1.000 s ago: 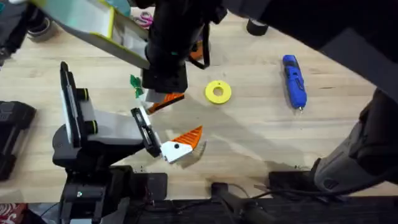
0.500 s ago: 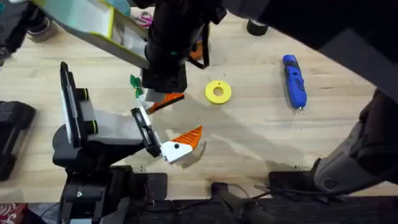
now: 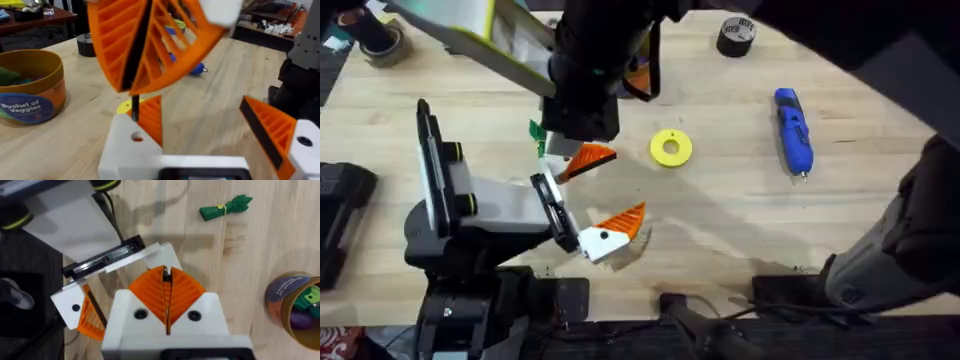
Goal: Pick up the gripper from the table and insert it into the empty holder that is missing its gripper. Then pick up a screw, insert it into the mounting hole, and use the screwdriver to tighten it. Finally, clean up the table by picking up the vegetable and placing it into the bucket.
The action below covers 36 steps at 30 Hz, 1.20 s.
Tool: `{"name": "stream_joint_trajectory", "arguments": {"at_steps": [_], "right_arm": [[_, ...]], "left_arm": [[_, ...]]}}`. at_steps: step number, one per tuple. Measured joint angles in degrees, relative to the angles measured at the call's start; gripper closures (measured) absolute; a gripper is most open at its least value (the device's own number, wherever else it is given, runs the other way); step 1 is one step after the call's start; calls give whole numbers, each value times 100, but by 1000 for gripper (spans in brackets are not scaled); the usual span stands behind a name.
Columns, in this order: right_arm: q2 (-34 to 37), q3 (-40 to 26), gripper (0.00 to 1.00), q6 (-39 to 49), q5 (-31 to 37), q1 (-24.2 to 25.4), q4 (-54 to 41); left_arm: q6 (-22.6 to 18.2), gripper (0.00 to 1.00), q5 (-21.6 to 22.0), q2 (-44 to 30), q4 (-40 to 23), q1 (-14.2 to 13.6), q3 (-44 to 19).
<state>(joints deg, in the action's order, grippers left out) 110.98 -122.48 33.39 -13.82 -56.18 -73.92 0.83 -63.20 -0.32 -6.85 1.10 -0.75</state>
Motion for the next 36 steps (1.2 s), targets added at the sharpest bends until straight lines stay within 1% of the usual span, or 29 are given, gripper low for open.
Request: {"name": "stream_joint_trajectory", "arguments": {"at_steps": [13,36], "right_arm": [[-1,-5,996,-193,328,0,63],[-45,15,996,-300,353,-61,101]], "left_arm": [[-2,58,0,1,0,0,0],[-2,58,0,1,0,0,0]]}}
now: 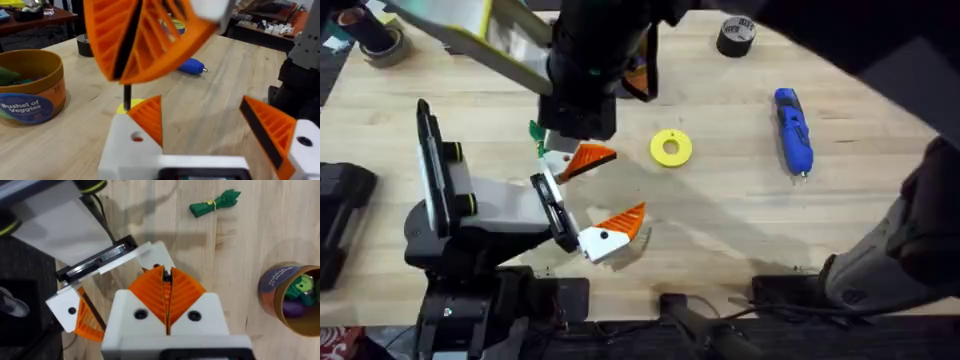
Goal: Pick up the gripper from the table and insert it into the empty holder that is missing its gripper. Then pick up a screw, insert it into the mounting hole, and use the screwdriver to tighten it. Finally, clean up the table by picking up the vegetable and placing it into the bucket.
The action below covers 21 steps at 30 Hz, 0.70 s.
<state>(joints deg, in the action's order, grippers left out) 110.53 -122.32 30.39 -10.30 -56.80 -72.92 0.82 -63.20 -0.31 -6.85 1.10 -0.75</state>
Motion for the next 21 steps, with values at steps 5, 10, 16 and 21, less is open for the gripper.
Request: {"name": "stream_joint_trajectory", "arguments": {"at_steps": [5,10,16,21], "right_arm": [[-213,18,996,0,-1,0,6],[-330,61,996,0,-1,0,35],[-331,229,996,-3,0,0,130],[-333,415,996,-69,-1,-2,266]], "left_arm": [[0,58,0,-1,0,0,0],[0,58,0,0,0,0,0],[0,58,0,-1,0,0,0],[0,58,-1,0,0,0,0]]}}
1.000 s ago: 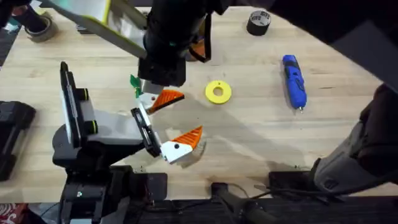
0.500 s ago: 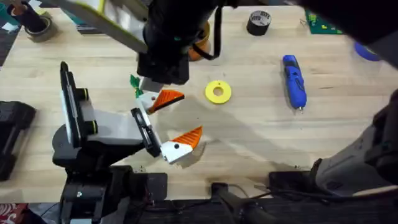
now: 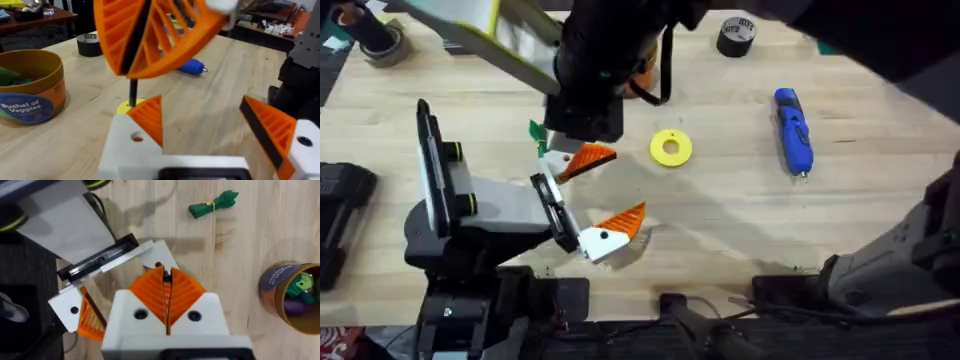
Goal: Pick up the gripper from the table and insert it into the empty holder that is missing its gripper. Then pick up a screw, insert it into the mounting hole, and use the screwdriver to tighten it. Finally, clean up the table by picking up the vegetable and placing it into the bucket.
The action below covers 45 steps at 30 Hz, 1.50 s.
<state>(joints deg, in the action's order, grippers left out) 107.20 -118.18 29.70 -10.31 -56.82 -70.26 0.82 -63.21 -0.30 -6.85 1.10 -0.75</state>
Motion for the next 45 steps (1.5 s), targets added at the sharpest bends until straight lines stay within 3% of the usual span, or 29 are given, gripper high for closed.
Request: {"name": "stream_joint_trajectory", "arguments": {"at_steps": [45], "right_arm": [[2,465,996,-175,-2,-94,274]], "left_arm": [[0,58,1,1,0,0,0]]}}
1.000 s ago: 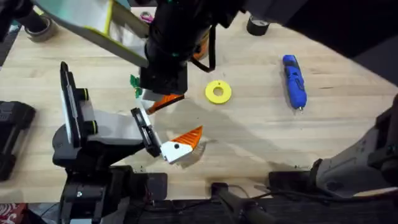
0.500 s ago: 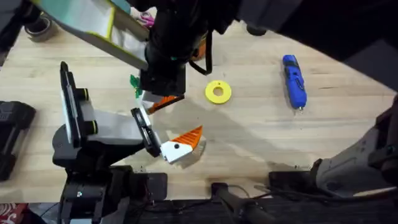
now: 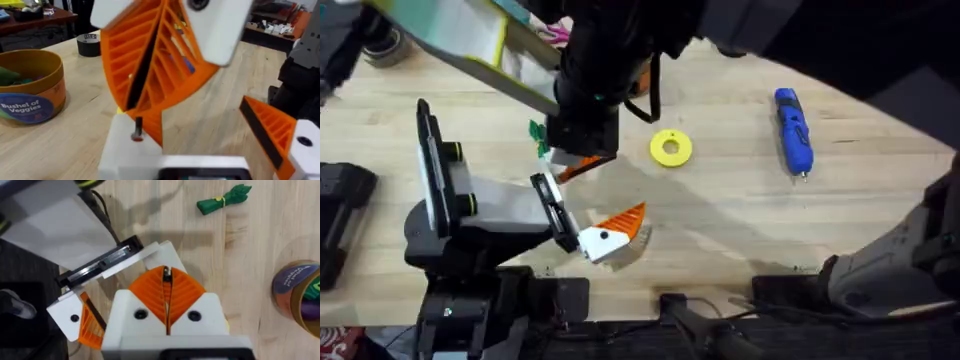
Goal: Pick up the gripper from the table and insert it into the empty holder that is missing its gripper. Then pick up a screw, insert it into the mounting hole, and use the screwdriver to tighten it. Finally, clean up the table by picking up the vegetable and placing it into the bucket.
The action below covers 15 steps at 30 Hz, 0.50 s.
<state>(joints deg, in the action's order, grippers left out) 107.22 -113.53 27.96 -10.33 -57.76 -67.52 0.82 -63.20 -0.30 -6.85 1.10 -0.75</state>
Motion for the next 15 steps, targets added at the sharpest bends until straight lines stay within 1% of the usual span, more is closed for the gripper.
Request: {"name": "stream_joint_trajectory", "arguments": {"at_steps": [15], "right_arm": [[0,23,996,-54,0,-35,14]], "left_arm": [[0,58,0,-1,0,0,0]]}}
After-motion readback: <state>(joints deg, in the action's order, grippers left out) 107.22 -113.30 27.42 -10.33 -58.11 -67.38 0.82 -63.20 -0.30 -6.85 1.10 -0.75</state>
